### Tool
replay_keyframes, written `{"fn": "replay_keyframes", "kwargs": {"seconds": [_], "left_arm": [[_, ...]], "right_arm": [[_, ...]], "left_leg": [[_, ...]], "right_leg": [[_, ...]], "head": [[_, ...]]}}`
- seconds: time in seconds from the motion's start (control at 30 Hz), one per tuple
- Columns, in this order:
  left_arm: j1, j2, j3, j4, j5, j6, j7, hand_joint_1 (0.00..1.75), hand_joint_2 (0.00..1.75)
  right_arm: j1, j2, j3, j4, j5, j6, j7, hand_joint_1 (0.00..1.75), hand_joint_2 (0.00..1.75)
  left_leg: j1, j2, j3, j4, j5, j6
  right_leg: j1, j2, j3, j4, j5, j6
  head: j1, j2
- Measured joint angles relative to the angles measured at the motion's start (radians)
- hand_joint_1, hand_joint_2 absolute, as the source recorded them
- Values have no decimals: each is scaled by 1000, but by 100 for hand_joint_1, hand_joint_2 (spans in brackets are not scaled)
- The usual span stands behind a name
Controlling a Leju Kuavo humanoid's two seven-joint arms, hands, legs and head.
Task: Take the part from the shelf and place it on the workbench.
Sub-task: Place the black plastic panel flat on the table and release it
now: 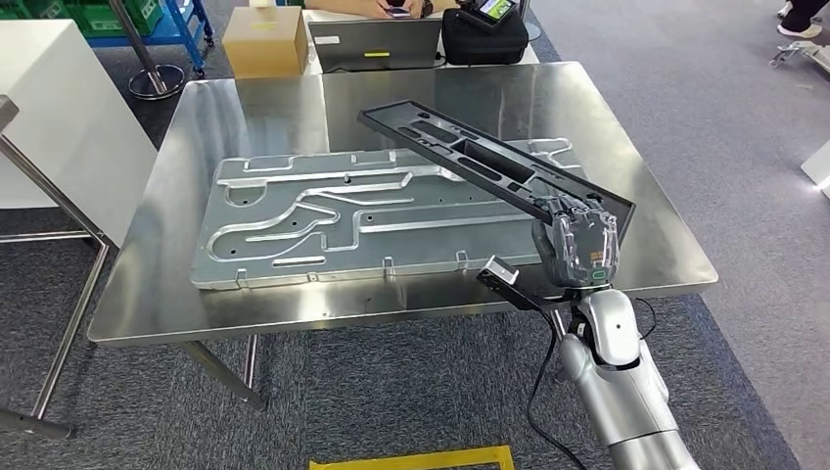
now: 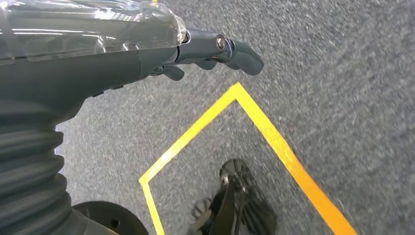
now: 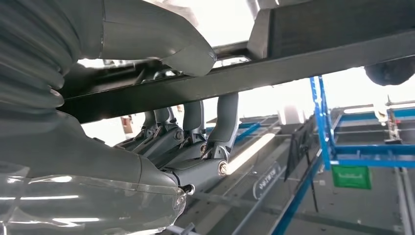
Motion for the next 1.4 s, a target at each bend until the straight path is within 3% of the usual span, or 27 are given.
{"fn": "replay_keyframes", "kwargs": {"seconds": [0.03,0.1,0.17,0.23,0.27,0.33,0.37,0.4,0.43,0.5,0.53,0.57,0.7,0.77,0.83,0.87,0.9,0.97,1.03,1.07,1.17,1.3,1.4], "left_arm": [[0,1,0,0,-1,-1,0,0,175],[-1,2,0,0,-2,-1,0,0,175],[0,5,0,1,-1,-1,0,0,175],[-2,8,0,1,3,-1,1,0,175],[-3,8,0,2,5,-1,1,0,175],[-2,9,0,2,9,0,2,0,175],[0,9,0,2,10,0,1,0,175],[2,9,0,2,11,0,0,0,175],[4,10,1,2,13,0,-3,0,175],[5,16,2,3,17,-1,-7,0,175],[5,19,3,3,19,-2,-8,0,175],[6,23,4,4,22,-2,-11,0,175],[2,25,8,5,52,-12,-56,0,175],[1,28,11,5,62,-29,-84,0,175],[3,33,13,6,64,-50,-101,0,175],[5,35,14,6,64,-61,-107,0,175],[7,37,15,6,64,-71,-110,0,175],[11,43,17,8,64,-91,-114,0,175],[13,50,18,9,62,-105,-115,0,175],[13,55,18,10,60,-108,-115,0,175],[16,66,18,10,55,-110,-113,0,175],[19,71,19,12,53,-119,-111,0,175],[20,76,19,14,52,-125,-111,0,175]], "right_arm": [[1,-2,0,0,0,0,-1,166,175],[3,-3,0,-3,0,0,-2,166,175],[8,-4,0,-7,0,-1,-1,166,175],[12,-4,-1,-12,-1,-1,0,166,175],[13,-5,-1,-15,-1,-1,1,166,175],[20,-5,-2,-20,-3,-1,2,166,175],[26,-5,-3,-21,-5,0,2,166,175],[32,-5,-3,-22,-9,0,2,166,175],[38,-5,-4,-23,-16,1,1,166,175],[48,-5,-5,-25,-30,3,-2,166,175],[51,-5,-6,-27,-36,4,-3,166,175],[53,-5,-7,-28,-39,4,-4,166,175],[69,-11,-17,-55,-46,14,-6,166,175],[81,-18,-26,-68,-52,22,-8,166,175],[97,-24,-38,-77,-60,25,-8,166,175],[108,-26,-46,-81,-62,26,-8,166,175],[119,-29,-52,-84,-63,27,-8,166,175],[143,-33,-65,-97,-63,27,-8,166,175],[163,-35,-79,-116,-62,27,-10,166,175],[171,-35,-85,-125,-62,26,-11,166,175],[193,-36,-103,-148,-62,27,-12,166,175],[221,-36,-126,-171,-62,29,-15,0,0],[237,-36,-144,-187,-66,26,-22,0,0]], "left_leg": [[0,1,8,-4,-9,-8],[-1,3,24,3,-10,-22],[0,5,14,60,10,-34],[2,6,-54,174,16,-43],[2,7,-99,231,-5,-46],[2,7,-178,299,-82,-46],[1,7,-198,293,-104,-43],[-1,6,-207,264,-100,-36],[-5,6,-204,208,-60,-26],[-18,0,-188,86,71,4],[-24,-4,-180,47,119,14],[-29,-8,-176,30,145,19],[-17,-8,-148,-1,147,19],[-10,-8,-131,-15,142,21],[-8,-8,-119,-15,129,20],[-7,-9,-113,-14,122,18],[-5,-9,-106,-12,114,15],[-2,-11,-94,-3,98,6],[-2,-12,-89,7,83,-6],[-4,-13,-89,12,77,-7],[-7,-12,-88,14,71,6],[-4,-12,-83,8,71,1],[-2,-12,-80,6,69,-8]], "right_leg": [[3,-3,15,-33,4,-7],[6,0,34,-48,-17,-29],[3,3,65,-55,-19,-45],[3,2,93,-58,-28,-55],[4,3,102,-58,-37,-58],[8,9,121,-60,-57,-62],[11,12,133,-60,-68,-64],[15,14,147,-60,-79,-65],[19,14,161,-61,-91,-66],[25,15,185,-62,-113,-66],[25,17,191,-62,-123,-64],[24,19,194,-63,-130,-60],[26,21,201,-53,-159,-39],[21,16,149,46,-205,-27],[11,14,58,179,-243,-15],[6,13,24,213,-236,-9],[2,12,8,206,-206,-4],[-5,9,30,90,-105,2],[-4,9,66,-22,-44,-3],[-3,10,73,-46,-35,-8],[0,14,74,-51,-37,-20],[5,15,75,-50,-42,-30],[7,15,76,-50,-45,-35]], "head": [[0,0],[0,0],[0,0],[-1,0],[-1,0],[-1,0],[-1,0],[-1,0],[-1,0],[-1,0],[-1,0],[-1,0],[-3,0],[-2,0],[-3,0],[-3,0],[-3,0],[-3,0],[-3,0],[-3,0],[-3,0],[-3,0],[-3,0]]}}
